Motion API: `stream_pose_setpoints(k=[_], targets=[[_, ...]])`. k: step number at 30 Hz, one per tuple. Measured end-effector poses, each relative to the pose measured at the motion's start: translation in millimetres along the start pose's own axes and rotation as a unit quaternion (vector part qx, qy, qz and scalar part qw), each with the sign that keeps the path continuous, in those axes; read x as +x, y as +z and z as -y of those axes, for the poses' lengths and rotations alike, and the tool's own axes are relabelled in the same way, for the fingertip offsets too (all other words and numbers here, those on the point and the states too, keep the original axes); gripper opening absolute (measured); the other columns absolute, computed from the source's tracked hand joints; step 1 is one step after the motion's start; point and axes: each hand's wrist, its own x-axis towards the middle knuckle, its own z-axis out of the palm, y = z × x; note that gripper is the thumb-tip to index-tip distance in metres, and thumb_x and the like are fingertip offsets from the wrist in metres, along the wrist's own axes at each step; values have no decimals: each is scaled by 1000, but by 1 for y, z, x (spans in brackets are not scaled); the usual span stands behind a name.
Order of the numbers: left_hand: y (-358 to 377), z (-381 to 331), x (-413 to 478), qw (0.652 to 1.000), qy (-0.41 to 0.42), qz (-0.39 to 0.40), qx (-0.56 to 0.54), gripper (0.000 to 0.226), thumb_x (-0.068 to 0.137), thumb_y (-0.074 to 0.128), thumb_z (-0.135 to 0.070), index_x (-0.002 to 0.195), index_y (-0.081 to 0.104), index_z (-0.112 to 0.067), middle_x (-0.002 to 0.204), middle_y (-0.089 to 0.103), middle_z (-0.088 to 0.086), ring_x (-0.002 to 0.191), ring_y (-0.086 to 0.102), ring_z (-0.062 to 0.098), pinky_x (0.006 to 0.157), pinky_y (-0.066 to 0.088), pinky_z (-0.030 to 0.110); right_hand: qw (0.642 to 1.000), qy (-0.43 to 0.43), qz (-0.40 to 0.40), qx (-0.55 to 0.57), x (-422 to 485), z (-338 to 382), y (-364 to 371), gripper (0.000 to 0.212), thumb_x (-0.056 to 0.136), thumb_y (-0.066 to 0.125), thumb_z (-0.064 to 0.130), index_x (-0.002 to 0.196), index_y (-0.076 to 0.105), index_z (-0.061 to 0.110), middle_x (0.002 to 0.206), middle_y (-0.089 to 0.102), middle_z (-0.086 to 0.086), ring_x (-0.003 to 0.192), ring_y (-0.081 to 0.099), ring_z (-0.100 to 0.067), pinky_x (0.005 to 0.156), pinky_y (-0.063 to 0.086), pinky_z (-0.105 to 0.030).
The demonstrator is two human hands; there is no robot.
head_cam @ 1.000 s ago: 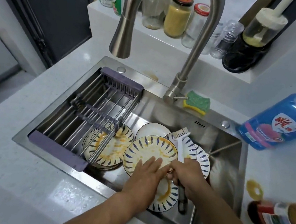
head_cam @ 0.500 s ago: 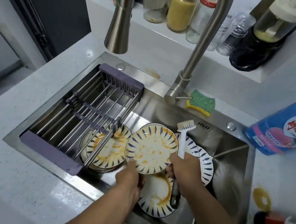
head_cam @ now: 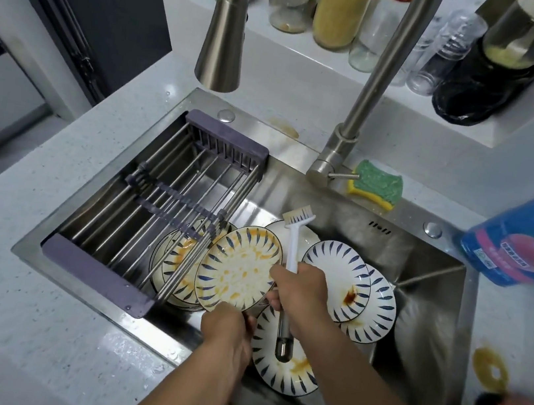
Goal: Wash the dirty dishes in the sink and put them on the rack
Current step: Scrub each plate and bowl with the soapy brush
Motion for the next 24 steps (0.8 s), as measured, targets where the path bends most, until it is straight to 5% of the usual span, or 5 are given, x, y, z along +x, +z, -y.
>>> stream_pose_setpoints(k=[6,13,20,24], targets=[[1,-10,2,998,4,-9,-60,41,91,24,15,113,56,-1,85,59,20,55,45,21,33,39,15,1000,11,15,2,1,-5,18,7,88,68,6,92,63,2,67,61,-10,43,59,-15,43,48,-22],[9,-19,18,993,-43,10,-106,38,94,17,12,103,51,0,68,50,17,48,44,20,32,41,21,999,21,30,7,5,-12,37,7,85,68,2,91,64,3,62,62,-11,40,58,-18,52,55,-31],[17,-23,50,989,-83,19,-119,34,103,33,3,125,58,2,103,64,19,54,56,19,34,46,21,998,16,56,-12,-2,-7,27,12,85,74,3,85,64,9,60,65,-8,38,51,-14,42,44,-24],[17,-22,58,991,-81,11,-106,36,100,43,2,133,57,-1,100,67,14,61,62,19,36,47,23,995,3,98,-35,-7,-5,24,9,80,71,4,85,67,11,61,67,-10,43,48,-16,42,42,-22]])
